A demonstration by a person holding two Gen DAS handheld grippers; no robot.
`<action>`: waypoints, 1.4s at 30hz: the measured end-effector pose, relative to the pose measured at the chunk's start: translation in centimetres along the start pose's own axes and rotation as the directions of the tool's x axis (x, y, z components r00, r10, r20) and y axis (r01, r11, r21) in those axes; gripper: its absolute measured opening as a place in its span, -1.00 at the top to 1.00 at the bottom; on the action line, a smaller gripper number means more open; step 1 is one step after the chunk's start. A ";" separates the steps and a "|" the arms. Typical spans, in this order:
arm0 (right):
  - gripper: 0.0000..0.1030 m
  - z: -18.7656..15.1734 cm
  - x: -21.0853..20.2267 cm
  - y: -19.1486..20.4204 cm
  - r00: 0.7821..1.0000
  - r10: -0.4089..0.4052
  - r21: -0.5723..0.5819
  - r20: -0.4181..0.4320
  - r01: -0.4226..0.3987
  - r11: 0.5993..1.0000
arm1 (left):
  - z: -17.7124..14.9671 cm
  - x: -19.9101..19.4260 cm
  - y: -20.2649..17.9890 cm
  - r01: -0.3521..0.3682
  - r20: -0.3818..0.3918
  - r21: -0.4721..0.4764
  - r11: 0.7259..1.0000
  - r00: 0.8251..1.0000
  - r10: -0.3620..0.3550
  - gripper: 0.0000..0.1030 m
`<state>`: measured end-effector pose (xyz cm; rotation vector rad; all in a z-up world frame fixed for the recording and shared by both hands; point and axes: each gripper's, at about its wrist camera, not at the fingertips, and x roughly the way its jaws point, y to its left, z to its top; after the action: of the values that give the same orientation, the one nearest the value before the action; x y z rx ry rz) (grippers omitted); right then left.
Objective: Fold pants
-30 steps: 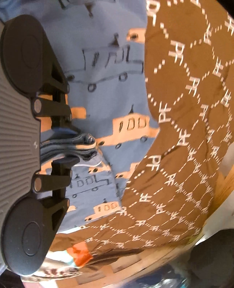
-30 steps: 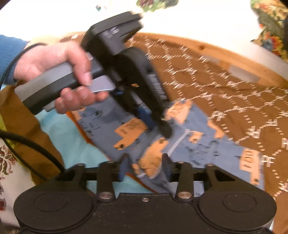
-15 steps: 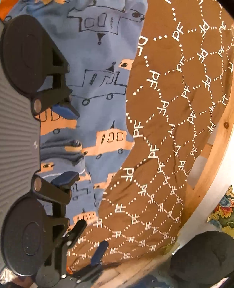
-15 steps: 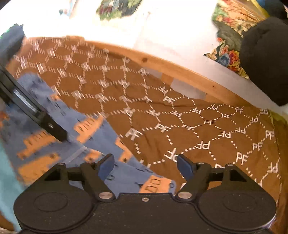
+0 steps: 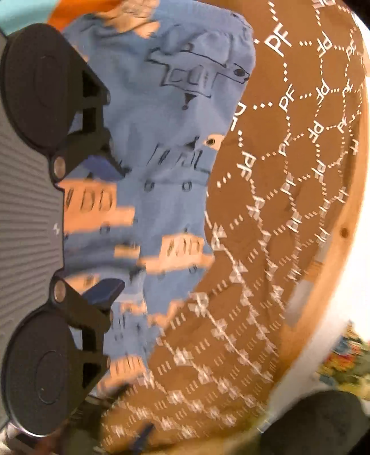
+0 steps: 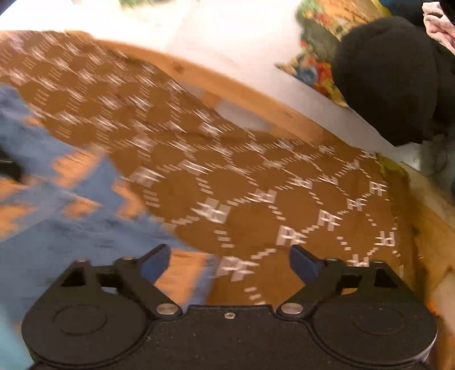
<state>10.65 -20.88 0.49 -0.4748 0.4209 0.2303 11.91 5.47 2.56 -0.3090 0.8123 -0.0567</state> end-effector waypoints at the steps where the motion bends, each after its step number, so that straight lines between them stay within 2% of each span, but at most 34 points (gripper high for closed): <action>1: -0.91 -0.4 -1.0 0.7 1.000 0.011 -0.014 0.008 -0.011 1.000 | -0.5 -0.3 -0.3 0.016 0.009 0.011 1.000 1.000 -0.016 -0.65; 2: -0.92 -1.0 -1.7 1.4 1.000 0.020 -0.038 0.004 -0.020 0.999 | -1.1 -0.5 -0.8 0.013 0.007 0.038 0.999 1.000 -0.013 -0.65; 5: -0.88 -3.7 -1.7 3.5 0.998 0.018 -0.122 -0.066 -0.026 0.992 | -3.6 0.6 -1.6 -0.076 -0.043 0.132 0.988 0.996 0.083 -0.65; 6: -0.89 -4.3 -1.9 3.4 0.999 0.003 -0.110 -0.051 -0.009 0.994 | -4.4 0.3 -1.6 -0.078 -0.007 0.152 0.985 0.997 0.080 -0.65; 8: -0.89 -4.1 -2.6 2.5 0.999 -0.005 -0.051 -0.045 0.002 0.999 | -4.9 -0.3 -1.3 -0.090 0.018 0.153 0.984 0.996 0.088 -0.67; 10: -0.89 -3.5 -3.4 1.8 1.000 0.023 0.001 0.004 -0.023 1.000 | -5.2 -1.2 -0.3 -0.070 0.028 0.096 0.993 0.997 0.068 -0.71; 12: -0.91 -2.7 -4.2 1.9 0.995 0.085 0.041 0.054 -0.087 0.995 | -5.4 -2.4 1.2 -0.065 0.045 0.034 0.997 0.997 0.064 -0.71; 14: -0.92 -2.0 -4.6 2.8 0.988 0.148 0.064 0.041 -0.151 0.987 | -5.5 -4.3 2.3 -0.084 0.092 -0.002 0.996 0.992 0.084 -0.63; 16: -0.91 -1.0 -4.8 3.7 0.975 0.215 0.076 0.057 -0.219 0.973 | -5.3 -6.2 3.9 -0.145 0.164 -0.032 0.989 0.975 0.148 -0.56; 18: -0.91 0.3 -5.1 4.8 0.955 0.283 0.076 0.084 -0.289 0.954 | -4.9 -7.7 5.4 -0.219 0.224 -0.063 0.974 0.948 0.228 -0.44; 20: -0.84 1.3 -4.9 5.9 0.943 0.324 0.064 0.077 -0.329 0.942 | -4.2 -8.4 7.3 -0.270 0.246 -0.116 0.956 0.925 0.291 -0.22; 21: -0.80 1.7 -4.7 6.6 0.940 0.334 0.056 0.064 -0.338 0.940 | -3.7 -8.6 8.5 -0.289 0.231 -0.165 0.943 0.918 0.321 -0.22; 23: -0.58 2.3 -3.8 7.7 0.936 0.351 0.043 0.030 -0.352 0.935 | -3.2 -8.4 10.3 -0.273 0.216 -0.235 0.933 0.921 0.324 -0.19; 25: -0.56 2.5 -3.4 8.3 0.933 0.358 0.064 0.025 -0.359 0.931 | -2.5 -7.7 11.0 -0.239 0.228 -0.247 0.939 0.927 0.297 -0.16; 26: -0.56 2.6 -3.2 8.5 0.930 0.367 0.079 0.023 -0.367 0.927 | -2.2 -7.4 10.9 -0.239 0.236 -0.230 0.943 0.927 0.292 -0.11; 27: -0.56 2.6 -2.8 8.7 0.927 0.374 0.089 0.016 -0.374 0.923 | -1.8 -7.1 10.7 -0.250 0.246 -0.198 0.948 0.923 0.294 0.39; 28: -0.56 2.6 -2.5 8.9 0.926 0.377 0.093 0.007 -0.376 0.922 | -1.4 -6.7 10.3 -0.273 0.251 -0.168 0.947 0.917 0.309 0.76; 30: -0.57 2.2 -2.2 9.4 0.927 0.376 0.093 -0.008 -0.374 0.923 | -1.0 -5.9 9.8 -0.308 0.270 -0.121 0.944 0.904 0.330 0.76; 33: -0.62 1.6 -2.1 9.4 0.928 0.372 0.107 -0.009 -0.369 0.923 | -1.3 -4.8 10.4 -0.354 0.253 -0.112 0.928 0.893 0.371 0.76; 36: -0.65 1.4 -2.1 8.9 0.929 0.369 0.132 -0.005 -0.365 0.921 | -1.9 -5.4 11.2 -0.330 0.274 -0.153 0.931 0.891 0.361 0.64; 40: -0.65 1.4 -2.6 8.4 0.934 0.358 0.130 0.012 -0.357 0.925 | -2.1 -4.9 10.6 -0.344 0.308 -0.113 0.932 0.880 0.362 0.08; 42: -0.65 1.4 -2.9 8.1 0.946 0.322 0.124 0.022 -0.323 0.938 | -2.0 -4.2 9.9 -0.378 0.313 -0.081 0.922 0.869 0.384 -0.02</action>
<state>6.06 -13.50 -0.33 -0.2788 0.5090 0.5187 6.89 15.16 1.36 -0.1623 0.5332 0.3667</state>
